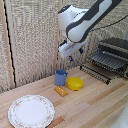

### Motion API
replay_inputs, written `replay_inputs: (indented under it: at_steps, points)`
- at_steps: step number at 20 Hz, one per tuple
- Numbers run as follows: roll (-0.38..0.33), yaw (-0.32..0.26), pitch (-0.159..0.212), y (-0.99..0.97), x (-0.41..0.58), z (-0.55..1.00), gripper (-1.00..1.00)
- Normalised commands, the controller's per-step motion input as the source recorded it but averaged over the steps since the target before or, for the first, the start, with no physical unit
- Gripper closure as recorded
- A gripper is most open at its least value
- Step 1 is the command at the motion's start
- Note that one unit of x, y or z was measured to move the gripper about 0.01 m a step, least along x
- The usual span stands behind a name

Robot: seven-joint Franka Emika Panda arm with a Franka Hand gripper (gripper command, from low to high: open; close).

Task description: Position your gripper near the tray handle while precisely lining it up. Firmly yet gently grip the handle, ensuring a strong hold. Slide the tray into the oven in a steady manner until it's entirely inside. Relinquish the handle as it sits within the oven and extract your gripper with care.

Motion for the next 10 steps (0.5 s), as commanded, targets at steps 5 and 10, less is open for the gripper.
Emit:
replay_inputs:
  at_steps: [5, 10]
  points:
    - [-0.298, 0.117, -0.022, -0.42, -0.004, -0.01, -1.00]
    - [-0.282, 0.132, -0.022, -0.42, 0.000, -0.06, -1.00]
